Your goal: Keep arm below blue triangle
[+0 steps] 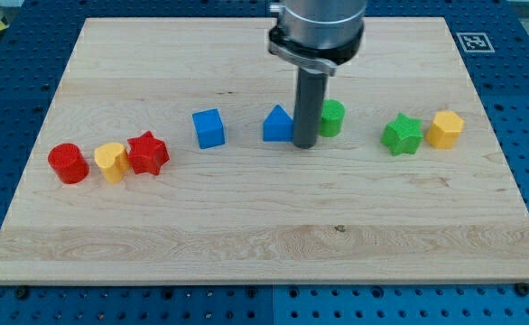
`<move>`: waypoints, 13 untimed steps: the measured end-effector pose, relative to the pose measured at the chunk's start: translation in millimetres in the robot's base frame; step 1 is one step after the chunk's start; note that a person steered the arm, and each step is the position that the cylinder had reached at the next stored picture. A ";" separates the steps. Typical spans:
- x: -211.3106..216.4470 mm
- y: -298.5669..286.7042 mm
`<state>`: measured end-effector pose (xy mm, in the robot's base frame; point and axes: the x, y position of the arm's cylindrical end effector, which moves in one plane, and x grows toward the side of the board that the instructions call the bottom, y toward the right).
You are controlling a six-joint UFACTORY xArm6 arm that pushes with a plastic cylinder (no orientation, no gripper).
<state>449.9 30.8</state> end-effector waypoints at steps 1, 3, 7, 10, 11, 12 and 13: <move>0.0 -34.8; 12.9 -42.9; 52.0 -44.9; 47.5 -44.9; 37.9 -44.9; 36.3 -44.9; 36.1 -44.9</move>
